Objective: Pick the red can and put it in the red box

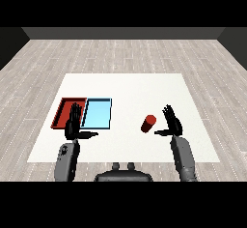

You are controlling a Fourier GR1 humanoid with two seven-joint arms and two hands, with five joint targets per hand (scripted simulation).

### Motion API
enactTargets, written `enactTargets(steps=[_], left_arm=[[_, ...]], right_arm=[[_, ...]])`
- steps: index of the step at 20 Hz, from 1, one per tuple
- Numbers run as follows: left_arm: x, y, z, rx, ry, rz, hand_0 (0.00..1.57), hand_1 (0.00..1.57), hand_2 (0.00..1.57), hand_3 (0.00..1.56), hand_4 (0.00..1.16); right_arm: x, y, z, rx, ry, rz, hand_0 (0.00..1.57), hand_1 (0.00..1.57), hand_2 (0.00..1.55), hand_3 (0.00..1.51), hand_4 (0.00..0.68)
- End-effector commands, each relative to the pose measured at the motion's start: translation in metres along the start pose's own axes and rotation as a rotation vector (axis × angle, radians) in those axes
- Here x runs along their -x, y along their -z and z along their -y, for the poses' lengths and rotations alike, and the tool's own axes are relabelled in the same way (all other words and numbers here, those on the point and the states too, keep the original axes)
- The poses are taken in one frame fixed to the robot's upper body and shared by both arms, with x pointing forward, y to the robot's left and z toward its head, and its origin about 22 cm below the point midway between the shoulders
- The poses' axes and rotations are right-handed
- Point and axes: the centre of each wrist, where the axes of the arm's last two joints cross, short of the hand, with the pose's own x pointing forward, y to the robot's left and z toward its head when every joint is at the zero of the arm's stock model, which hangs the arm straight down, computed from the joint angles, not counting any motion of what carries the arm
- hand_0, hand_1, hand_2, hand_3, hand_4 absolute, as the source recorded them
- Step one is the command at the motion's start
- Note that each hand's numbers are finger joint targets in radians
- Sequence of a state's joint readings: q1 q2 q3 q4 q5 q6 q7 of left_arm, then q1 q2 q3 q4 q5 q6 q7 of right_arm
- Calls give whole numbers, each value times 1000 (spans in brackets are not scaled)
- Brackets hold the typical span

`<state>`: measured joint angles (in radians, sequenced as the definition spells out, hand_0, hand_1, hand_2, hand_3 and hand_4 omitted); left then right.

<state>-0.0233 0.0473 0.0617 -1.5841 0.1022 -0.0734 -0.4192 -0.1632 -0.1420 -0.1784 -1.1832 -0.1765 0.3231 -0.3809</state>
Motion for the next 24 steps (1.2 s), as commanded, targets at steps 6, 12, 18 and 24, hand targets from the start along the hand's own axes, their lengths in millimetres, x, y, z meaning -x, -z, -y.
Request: enactTargets(steps=[6,12,18,24], left_arm=[[3,-7,-8,-8,1,-3,0,0,0,0,0],[-10,0,6,-18,1,-8,0,0,0,0,0],[-9,11,-8,-8,12,12,0,0,0,0,0],[12,-2,3,-6,4,-11,0,0,0,0,0]], right_arm=[[30,-2,-21,-21,59,-48,0,0,0,0,0],[37,11,-22,-7,62,-65,0,0,0,0,0],[21,19,-42,-26,80,-75,0,0,0,0,0],[63,16,-45,-43,120,-82,0,0,0,0,0]])
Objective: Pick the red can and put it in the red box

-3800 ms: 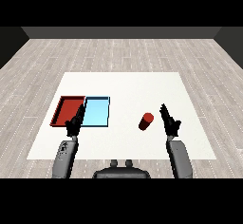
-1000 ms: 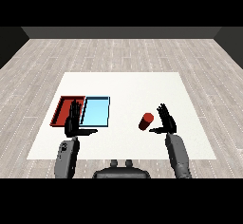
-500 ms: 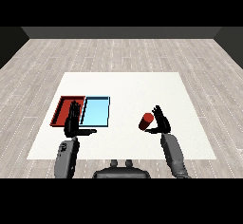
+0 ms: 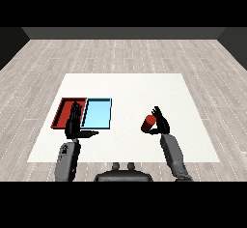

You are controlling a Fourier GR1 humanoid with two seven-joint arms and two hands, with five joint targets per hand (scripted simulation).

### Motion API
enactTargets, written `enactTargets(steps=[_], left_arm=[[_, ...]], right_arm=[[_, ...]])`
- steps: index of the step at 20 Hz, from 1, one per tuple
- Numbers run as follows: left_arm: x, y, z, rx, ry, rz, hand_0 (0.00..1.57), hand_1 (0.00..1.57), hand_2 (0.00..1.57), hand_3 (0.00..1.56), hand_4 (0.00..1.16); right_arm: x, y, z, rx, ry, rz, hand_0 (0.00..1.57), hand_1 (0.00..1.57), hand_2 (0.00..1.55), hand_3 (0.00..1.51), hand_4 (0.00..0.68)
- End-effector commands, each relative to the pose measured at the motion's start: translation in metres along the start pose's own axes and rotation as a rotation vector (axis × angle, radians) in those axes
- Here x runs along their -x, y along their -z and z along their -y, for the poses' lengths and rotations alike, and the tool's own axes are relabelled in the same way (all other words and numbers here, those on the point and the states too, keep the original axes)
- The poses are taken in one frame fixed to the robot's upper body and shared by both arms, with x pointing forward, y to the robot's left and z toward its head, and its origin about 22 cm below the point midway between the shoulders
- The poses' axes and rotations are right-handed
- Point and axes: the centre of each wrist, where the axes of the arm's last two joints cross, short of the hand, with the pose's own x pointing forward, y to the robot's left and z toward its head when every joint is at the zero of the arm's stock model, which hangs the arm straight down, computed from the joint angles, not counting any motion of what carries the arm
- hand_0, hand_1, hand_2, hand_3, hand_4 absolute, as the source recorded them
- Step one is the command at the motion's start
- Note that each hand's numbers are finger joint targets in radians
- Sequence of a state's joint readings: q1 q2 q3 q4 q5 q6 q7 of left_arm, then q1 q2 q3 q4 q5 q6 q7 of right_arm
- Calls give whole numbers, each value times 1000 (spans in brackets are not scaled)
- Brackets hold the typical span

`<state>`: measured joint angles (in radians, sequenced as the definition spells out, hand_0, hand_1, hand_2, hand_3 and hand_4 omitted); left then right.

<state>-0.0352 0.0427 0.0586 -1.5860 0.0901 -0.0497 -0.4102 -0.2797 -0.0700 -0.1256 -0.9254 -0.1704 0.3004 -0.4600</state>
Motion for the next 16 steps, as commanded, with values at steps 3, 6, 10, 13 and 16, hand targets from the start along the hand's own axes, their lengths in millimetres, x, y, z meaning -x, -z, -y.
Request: enactTargets(steps=[3,6,10,13,16], left_arm=[[3,0,0,15,3,4,0,0,0,0,0],[7,4,1,1,-2,21,0,0,0,0,0],[-8,7,10,-15,4,16,0,0,0,0,0],[-7,12,-12,-18,5,22,0,0,0,0,0],[-15,10,7,-19,0,19,0,0,0,0,0]], right_arm=[[-3,19,-17,-18,11,-11,0,0,0,0,0],[-3,-4,-20,-24,20,-23,0,0,0,0,0],[9,23,-5,-44,10,-31,0,0,0,0,0],[10,26,-30,-22,13,-32,0,0,0,0,0],[12,37,-27,-19,22,-33,0,0,0,0,0]])
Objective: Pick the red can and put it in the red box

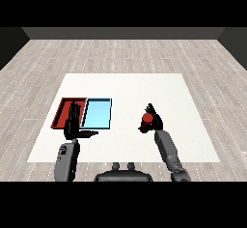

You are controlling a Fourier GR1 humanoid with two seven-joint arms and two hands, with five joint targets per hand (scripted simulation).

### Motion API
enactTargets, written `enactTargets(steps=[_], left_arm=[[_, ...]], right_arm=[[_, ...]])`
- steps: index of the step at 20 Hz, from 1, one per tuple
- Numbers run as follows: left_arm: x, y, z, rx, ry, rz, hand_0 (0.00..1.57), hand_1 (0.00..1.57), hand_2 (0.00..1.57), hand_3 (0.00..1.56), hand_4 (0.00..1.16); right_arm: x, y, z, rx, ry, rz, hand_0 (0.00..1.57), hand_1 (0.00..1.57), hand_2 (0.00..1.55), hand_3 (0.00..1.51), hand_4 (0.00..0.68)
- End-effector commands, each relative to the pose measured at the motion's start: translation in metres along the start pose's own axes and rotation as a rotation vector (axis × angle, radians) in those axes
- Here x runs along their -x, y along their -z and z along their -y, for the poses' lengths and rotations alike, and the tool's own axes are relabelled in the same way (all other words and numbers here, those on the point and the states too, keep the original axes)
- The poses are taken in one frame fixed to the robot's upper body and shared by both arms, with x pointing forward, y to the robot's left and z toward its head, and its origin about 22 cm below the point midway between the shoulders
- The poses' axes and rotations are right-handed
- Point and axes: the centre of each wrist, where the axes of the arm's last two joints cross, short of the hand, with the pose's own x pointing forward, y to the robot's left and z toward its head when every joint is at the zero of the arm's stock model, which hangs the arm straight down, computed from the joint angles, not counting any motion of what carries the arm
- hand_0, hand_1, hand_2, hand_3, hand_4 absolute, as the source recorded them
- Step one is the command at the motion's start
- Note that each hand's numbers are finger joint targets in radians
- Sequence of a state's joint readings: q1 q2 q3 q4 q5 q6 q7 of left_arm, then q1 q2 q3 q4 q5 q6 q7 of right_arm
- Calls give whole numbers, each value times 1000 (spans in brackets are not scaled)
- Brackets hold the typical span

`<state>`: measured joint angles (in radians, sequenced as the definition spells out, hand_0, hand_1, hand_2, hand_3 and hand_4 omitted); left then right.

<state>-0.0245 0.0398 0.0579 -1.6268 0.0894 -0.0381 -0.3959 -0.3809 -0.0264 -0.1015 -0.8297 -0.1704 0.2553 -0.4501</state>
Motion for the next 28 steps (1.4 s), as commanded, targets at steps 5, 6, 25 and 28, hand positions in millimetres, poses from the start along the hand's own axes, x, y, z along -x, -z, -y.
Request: enactTargets(steps=[5,6,25,28], left_arm=[[7,-19,-27,7,20,-6,0,0,0,0,0],[-4,-8,-9,-8,1,-14,0,0,0,0,0],[9,-14,-4,25,-20,-7,0,0,0,0,0],[-10,-17,2,43,-13,-6,0,0,0,0,0]], right_arm=[[17,-2,4,19,-73,-34,0,0,0,0,0],[18,5,-5,47,-94,-16,0,0,0,0,0],[-16,19,-28,106,-268,32,1439,1439,1436,1372,602],[-32,17,-10,93,-279,83,1434,1434,1434,1367,623]])
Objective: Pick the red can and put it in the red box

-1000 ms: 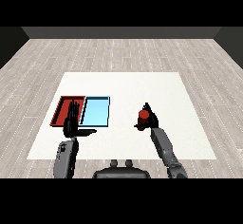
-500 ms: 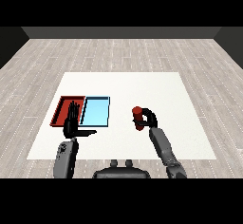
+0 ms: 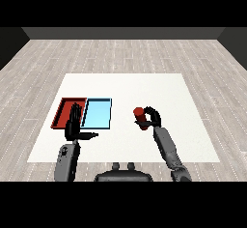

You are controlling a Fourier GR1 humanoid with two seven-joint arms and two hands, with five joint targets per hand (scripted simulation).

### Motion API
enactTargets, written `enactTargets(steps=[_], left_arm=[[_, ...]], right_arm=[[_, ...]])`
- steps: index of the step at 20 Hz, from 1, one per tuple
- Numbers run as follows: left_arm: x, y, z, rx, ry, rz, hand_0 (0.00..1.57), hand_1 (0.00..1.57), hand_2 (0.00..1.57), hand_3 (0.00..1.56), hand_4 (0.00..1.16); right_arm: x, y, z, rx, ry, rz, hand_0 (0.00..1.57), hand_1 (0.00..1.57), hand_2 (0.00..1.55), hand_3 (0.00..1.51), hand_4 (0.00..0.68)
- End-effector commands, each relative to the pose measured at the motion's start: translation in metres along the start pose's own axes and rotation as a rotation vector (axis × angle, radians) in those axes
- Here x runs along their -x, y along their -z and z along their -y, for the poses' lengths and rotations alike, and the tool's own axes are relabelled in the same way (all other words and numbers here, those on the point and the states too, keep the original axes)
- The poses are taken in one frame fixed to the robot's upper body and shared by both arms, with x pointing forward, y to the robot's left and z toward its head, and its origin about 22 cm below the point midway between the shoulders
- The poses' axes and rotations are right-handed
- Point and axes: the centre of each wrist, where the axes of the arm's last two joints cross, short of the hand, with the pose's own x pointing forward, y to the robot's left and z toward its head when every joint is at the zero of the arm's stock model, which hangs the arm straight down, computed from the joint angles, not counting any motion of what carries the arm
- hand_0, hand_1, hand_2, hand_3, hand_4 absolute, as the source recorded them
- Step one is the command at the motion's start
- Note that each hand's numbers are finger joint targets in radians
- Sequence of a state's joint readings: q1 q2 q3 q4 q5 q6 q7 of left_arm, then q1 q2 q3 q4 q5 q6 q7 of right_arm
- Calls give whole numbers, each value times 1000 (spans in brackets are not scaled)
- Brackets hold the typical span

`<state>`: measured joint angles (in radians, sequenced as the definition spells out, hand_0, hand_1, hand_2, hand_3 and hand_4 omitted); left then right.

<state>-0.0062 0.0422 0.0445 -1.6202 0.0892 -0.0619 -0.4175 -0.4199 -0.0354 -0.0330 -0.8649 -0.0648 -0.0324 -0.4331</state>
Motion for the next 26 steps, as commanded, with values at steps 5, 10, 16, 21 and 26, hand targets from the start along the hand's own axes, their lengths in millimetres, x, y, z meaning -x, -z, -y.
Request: enactTargets(steps=[5,10,16,21,26], left_arm=[[-3,6,4,44,-16,-29,0,0,0,0,0],[-9,-2,35,91,-29,-33,0,0,0,0,0],[0,9,59,122,-39,-110,0,0,0,0,0],[-2,27,64,126,-32,-138,0,0,0,0,0],[1,11,98,174,-86,-155,0,0,0,0,0]], right_arm=[[-38,0,19,-25,-39,128,1419,1419,1427,1373,615],[-74,-25,8,-9,10,213,1464,1464,1439,1388,659],[-92,-15,-45,-28,14,233,1445,1445,1432,1387,651],[-96,8,-98,-30,7,227,1445,1445,1432,1387,651],[-107,-19,-102,-29,48,222,1451,1451,1425,1380,650]])
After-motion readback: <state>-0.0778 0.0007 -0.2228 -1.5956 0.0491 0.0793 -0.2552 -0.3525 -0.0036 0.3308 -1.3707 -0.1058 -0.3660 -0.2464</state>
